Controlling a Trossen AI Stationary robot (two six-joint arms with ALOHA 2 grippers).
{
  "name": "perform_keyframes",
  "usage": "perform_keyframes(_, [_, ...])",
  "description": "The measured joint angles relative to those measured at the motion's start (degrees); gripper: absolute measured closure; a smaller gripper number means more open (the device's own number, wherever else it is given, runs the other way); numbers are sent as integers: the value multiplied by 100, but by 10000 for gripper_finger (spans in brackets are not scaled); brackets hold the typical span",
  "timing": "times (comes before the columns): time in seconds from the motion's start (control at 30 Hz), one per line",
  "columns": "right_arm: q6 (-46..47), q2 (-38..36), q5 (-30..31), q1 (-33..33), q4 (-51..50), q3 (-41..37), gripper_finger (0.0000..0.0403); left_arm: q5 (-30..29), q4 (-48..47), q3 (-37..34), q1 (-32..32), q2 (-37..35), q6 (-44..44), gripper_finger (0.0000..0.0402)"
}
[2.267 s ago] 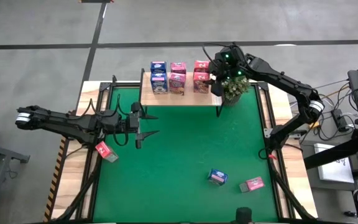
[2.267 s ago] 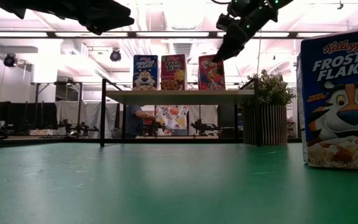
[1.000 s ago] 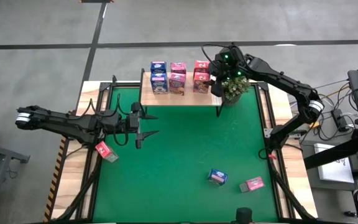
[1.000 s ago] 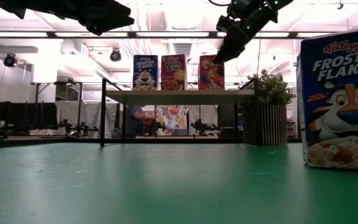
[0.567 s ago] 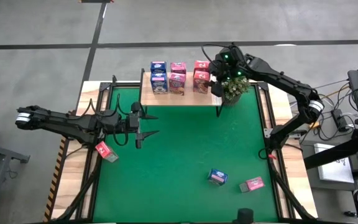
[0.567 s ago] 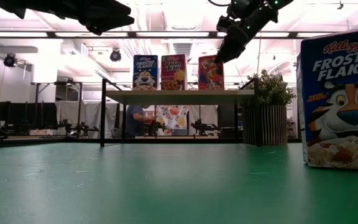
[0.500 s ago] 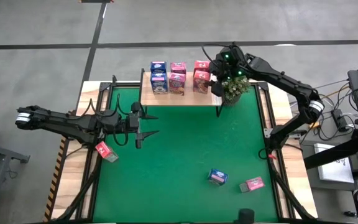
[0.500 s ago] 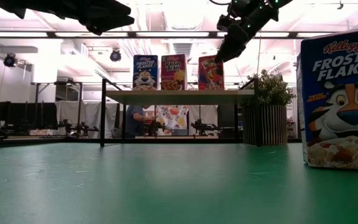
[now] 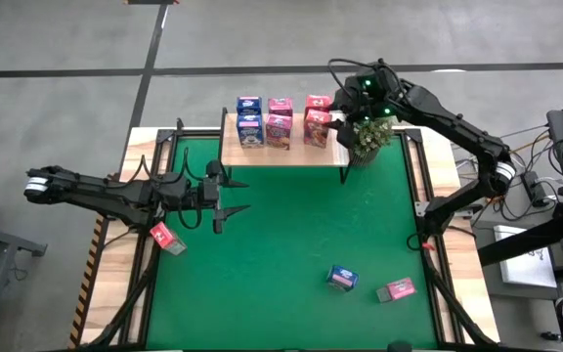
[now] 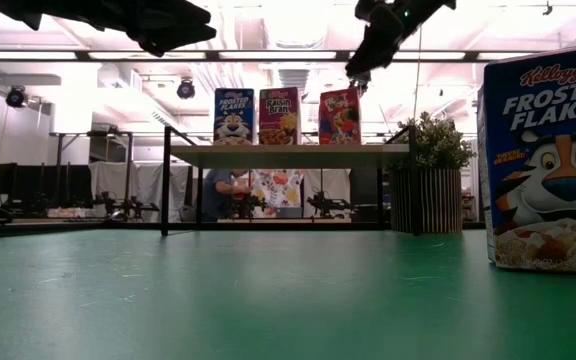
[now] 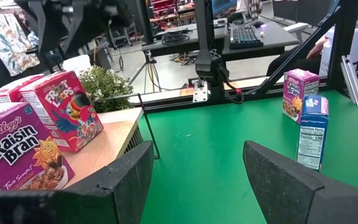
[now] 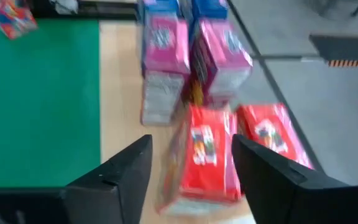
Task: Stack cereal on shelf
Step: Put the bottom right red cereal box on the shelf aligned with the red cereal box
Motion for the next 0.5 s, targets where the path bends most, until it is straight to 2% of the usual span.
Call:
perform_keyframes(0.17, [98,-95,-4,390,5,38,242,0,0,0,0,0,2,170])
perform_keyframes(0.37, [93,-82,11,747,-191,-188,325,2,-1,0,0,0,2,170])
perform_keyframes(0.5, [96,-71,478,762,-339,-327,374,1,0,0,0,0,2,170])
